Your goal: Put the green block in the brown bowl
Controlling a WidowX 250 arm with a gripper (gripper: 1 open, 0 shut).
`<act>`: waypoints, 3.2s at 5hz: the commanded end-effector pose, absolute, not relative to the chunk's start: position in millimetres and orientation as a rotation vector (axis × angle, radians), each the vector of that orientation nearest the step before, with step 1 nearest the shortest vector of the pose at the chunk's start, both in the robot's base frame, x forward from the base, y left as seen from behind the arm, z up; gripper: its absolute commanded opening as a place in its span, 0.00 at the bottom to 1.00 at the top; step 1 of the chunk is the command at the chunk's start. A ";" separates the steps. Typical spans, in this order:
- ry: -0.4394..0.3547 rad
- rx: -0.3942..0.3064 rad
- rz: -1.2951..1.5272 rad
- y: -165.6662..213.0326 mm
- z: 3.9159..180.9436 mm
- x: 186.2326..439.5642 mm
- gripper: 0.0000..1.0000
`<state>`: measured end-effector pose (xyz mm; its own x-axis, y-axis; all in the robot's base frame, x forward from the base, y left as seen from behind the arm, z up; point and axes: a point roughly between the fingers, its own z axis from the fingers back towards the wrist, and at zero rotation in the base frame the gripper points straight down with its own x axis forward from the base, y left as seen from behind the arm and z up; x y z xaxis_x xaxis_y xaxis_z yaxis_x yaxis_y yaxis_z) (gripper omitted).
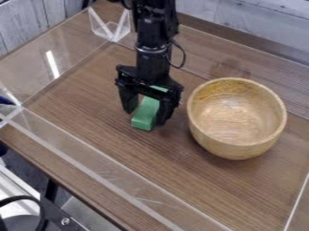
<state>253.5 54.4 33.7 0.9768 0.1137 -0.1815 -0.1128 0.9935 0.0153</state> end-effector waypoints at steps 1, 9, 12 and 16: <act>0.146 0.015 0.110 54.7 40.5 258.1 1.00; 0.053 -0.033 0.111 40.0 97.8 276.1 0.00; 0.033 -0.072 -0.045 -45.7 114.0 301.9 0.00; 0.087 -0.072 -0.143 -84.3 71.8 315.1 0.00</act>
<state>302.5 -80.1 52.8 0.9780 -0.1386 -0.1557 0.1288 0.9891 -0.0716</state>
